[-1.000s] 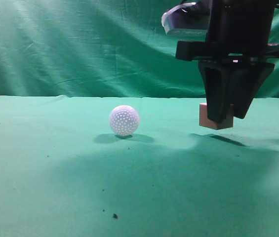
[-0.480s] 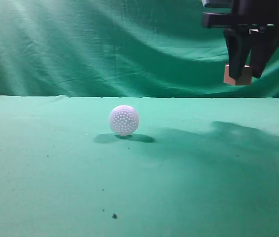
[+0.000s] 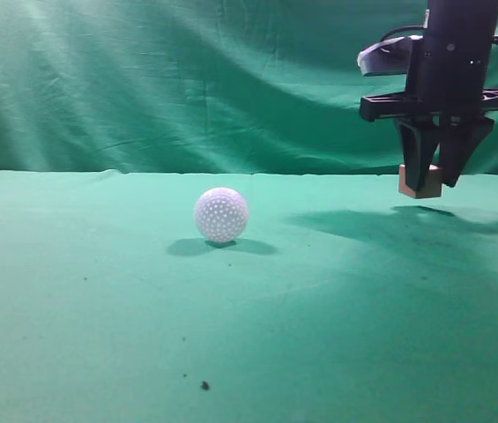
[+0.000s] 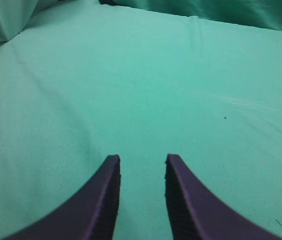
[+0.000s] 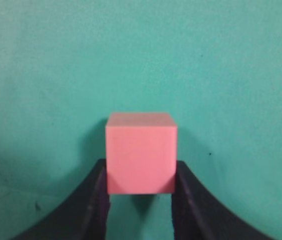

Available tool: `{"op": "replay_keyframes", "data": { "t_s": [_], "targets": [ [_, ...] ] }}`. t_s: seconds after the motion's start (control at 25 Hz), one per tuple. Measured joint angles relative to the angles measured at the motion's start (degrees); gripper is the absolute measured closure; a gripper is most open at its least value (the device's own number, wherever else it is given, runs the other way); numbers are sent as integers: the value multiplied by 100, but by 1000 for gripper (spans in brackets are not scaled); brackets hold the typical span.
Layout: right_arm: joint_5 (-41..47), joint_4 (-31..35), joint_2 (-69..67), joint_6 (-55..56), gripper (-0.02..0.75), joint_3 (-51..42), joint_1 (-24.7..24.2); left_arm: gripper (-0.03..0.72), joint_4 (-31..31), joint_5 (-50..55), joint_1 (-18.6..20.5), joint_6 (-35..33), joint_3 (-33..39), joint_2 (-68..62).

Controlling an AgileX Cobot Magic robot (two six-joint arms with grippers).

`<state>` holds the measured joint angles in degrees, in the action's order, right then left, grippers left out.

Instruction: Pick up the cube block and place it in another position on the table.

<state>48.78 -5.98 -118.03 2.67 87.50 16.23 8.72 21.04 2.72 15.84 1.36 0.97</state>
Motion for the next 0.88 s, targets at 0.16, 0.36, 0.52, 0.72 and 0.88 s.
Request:
{"op": "replay_keyframes", "data": {
  "t_s": [0.16,0.36,0.52,0.72,0.88],
  "targets": [
    [-45,0,-60,-63,359,32,0,426,0,0,0,0,0,0],
    [381,72,-72,-72,237,227,0,426,0,0,0,0,0,0],
    [1134,419,28,-88,443,586,0,426,0,0,0,0,0,0],
    [1737,1397,743,-360,738,615,-4,426,0,0,0,0,0,0],
    [2133,1602,1442,-460,738,615,-4,426,0,0,0,0,0,0]
  ]
}}
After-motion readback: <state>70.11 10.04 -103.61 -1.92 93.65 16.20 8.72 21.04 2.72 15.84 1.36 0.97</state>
